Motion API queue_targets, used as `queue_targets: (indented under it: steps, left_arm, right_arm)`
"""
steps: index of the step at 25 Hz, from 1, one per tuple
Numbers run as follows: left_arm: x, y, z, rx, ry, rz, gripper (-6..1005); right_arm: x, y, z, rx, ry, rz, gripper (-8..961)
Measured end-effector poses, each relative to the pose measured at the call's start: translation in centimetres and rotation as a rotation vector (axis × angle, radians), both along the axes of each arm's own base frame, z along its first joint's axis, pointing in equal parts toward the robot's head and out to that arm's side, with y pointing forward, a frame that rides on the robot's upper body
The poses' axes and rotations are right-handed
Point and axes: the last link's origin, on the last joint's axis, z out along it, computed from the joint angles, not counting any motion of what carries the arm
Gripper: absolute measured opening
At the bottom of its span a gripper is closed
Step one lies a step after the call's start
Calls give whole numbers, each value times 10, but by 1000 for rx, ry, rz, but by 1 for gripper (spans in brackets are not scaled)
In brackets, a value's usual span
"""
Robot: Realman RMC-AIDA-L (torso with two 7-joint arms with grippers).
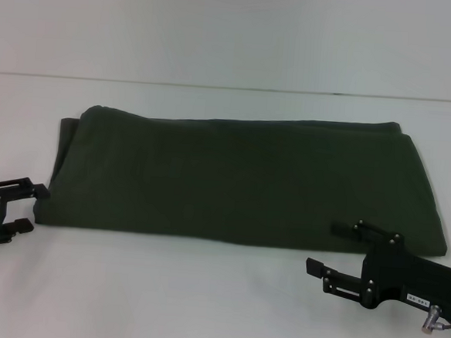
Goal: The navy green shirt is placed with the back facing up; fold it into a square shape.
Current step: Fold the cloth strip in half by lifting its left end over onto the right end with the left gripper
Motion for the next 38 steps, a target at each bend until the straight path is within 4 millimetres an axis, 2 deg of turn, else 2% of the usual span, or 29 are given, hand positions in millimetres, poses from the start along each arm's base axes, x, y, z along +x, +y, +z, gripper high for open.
queue_targets:
  steps: [24,38]
  left_arm:
    - [5,12,-9,-4,35,-7,705]
    - [27,34,-22,-22,63,-73,680]
  right_arm:
    - [0,-2,0,-3,5,2,826]
    - [-1,0,0,-2,3,4,826]
